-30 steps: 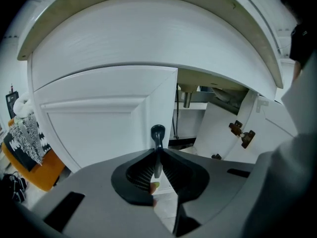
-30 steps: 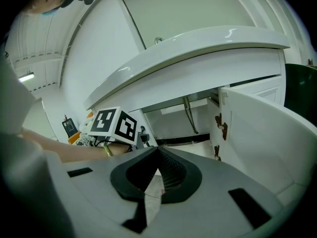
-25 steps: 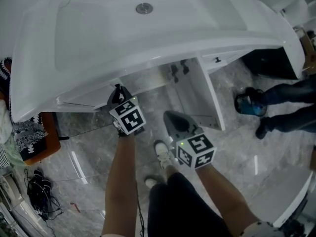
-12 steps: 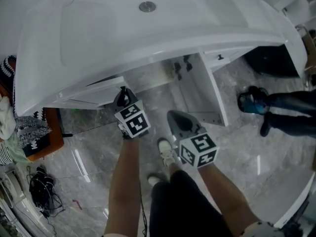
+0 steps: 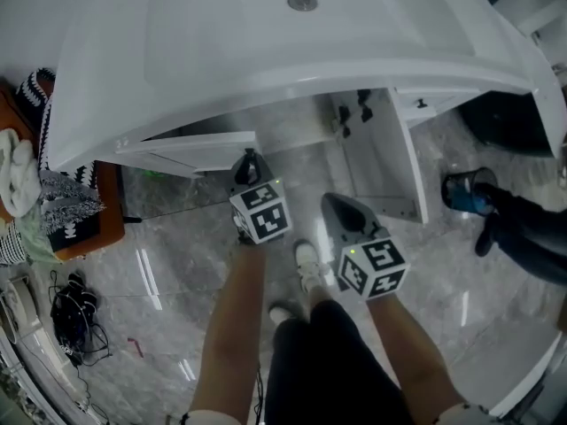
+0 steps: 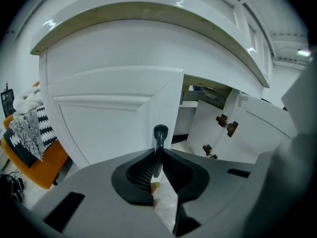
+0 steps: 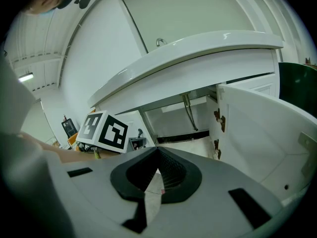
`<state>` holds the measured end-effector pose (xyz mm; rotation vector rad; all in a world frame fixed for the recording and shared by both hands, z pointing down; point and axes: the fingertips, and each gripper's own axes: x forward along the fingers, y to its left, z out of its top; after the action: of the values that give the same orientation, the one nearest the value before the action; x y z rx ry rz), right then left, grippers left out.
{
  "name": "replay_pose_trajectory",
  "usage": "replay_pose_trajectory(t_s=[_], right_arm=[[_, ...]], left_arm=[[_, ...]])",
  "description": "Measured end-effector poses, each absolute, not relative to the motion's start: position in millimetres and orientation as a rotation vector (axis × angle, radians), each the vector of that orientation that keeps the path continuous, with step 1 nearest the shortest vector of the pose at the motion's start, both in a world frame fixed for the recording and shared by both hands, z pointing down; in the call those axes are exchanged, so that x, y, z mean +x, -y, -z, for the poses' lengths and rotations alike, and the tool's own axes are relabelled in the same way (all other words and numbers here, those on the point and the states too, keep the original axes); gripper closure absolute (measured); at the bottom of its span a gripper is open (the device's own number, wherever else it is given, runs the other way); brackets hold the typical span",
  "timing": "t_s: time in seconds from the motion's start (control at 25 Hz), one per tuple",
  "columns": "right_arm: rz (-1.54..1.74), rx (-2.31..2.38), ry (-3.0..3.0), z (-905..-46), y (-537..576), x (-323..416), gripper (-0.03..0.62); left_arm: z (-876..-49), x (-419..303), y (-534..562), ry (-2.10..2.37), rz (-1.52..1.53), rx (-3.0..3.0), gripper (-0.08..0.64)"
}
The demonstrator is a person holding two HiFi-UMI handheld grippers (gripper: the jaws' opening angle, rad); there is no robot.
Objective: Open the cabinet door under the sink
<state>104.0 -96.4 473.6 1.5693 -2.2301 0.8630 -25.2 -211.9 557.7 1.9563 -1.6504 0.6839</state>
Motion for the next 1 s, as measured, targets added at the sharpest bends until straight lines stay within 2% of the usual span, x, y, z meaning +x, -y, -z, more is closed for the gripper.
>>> replay_pose_trajectory(t_s=[1.0], right_arm=[[-0.846,1.535,2.233,-475.4,83.6,82.6,0.584]], left_arm=[[-559.0,-41.8,171.9,1.626,-0.627,1.947,0.508]])
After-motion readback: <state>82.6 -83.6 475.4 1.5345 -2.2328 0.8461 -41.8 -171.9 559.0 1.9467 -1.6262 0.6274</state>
